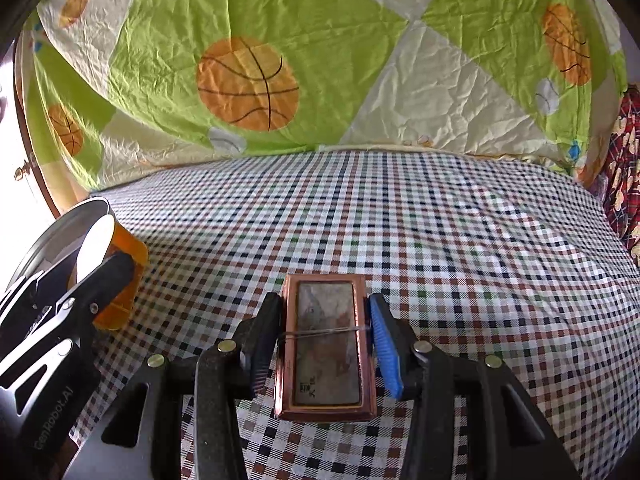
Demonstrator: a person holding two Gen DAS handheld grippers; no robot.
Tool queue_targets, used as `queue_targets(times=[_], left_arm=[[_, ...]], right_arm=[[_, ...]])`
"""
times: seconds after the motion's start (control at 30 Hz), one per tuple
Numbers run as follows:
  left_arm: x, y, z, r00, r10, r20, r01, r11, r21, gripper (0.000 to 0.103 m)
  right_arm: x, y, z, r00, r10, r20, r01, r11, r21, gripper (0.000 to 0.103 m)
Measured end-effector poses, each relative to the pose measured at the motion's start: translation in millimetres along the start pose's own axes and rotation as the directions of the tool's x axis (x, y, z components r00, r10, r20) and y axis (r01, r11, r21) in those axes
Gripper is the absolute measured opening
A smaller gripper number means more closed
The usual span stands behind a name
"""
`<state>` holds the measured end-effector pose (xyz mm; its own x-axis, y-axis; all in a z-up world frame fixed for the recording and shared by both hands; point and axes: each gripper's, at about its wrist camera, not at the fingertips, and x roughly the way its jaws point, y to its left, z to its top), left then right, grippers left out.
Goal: Organize rigid objects
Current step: 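Lift and carry the face block toward the tin with left tool while right tool carries the frame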
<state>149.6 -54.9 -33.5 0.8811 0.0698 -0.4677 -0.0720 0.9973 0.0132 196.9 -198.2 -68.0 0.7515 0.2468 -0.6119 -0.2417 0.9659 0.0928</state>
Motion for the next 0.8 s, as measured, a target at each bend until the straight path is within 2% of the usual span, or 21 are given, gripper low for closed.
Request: queue_targets(times=[0.23,0.5,0.8], left_arm=[[-6.5,2.7,-0.1,1.0,-0.003,0.029,0.003,1.0,-0.008,0.042],[-21.3,2.4,-2.8,0.996,-0.005,0.091,0.005,1.0,0.002,0.042],[-28.1,7.1,-4.3,0.994,-0.01,0.11,0.011,1.0,-0.007,0.042]], right_arm=[[-17.8,0.6,0.7,0.995,-0.028,0.098,0.028,1.0,0.0,0.047],[-38.9,2.1,-3.4,0.977,-0.062,0.204,0.062,0.998,0.007,0.047],[-46.8,-0.2,-6.5,0.973,-0.056,0.226,0.051,0.998,0.027,0.047]])
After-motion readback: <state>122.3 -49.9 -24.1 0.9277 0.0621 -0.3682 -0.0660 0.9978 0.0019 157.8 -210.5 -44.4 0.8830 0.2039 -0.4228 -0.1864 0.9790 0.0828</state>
